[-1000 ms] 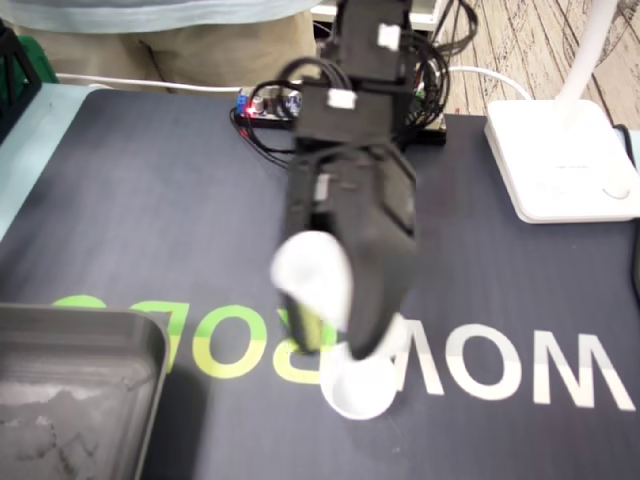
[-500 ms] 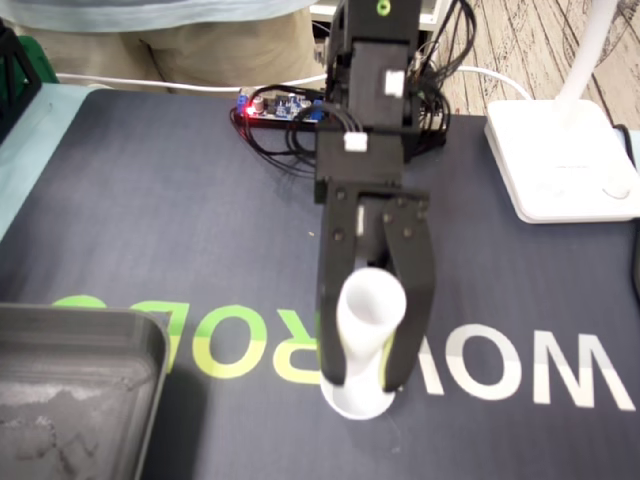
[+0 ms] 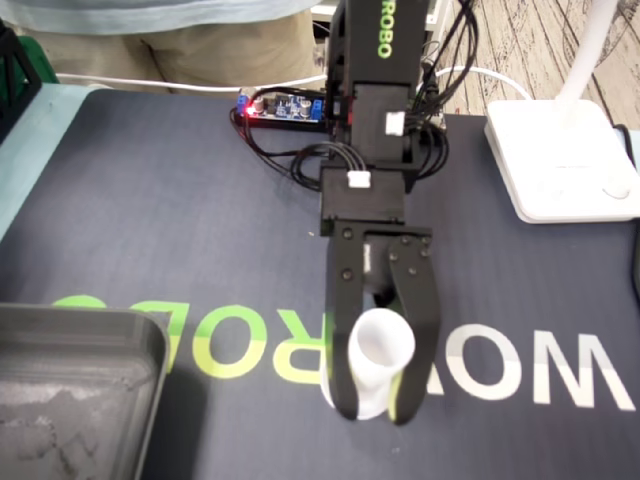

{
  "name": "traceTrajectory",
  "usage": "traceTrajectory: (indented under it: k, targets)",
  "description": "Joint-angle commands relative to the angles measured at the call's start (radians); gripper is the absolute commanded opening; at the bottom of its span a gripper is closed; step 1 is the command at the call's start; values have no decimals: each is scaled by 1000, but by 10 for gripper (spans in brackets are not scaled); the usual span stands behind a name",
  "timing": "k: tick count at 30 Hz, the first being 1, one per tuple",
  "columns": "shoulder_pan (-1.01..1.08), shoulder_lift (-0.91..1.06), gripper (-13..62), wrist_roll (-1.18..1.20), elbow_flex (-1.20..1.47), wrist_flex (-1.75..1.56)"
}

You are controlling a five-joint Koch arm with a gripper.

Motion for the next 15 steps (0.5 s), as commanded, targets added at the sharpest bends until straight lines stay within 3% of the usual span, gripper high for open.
traceTrajectory:
  k: [1,11,13,15]
  targets:
    - [-6,0,36,2,-44,-98]
    - [-11,-55,46,14,-29,-167]
    - [-6,-64,118,14,-28,-167]
    - [-5,-66,134,14,-21,-167]
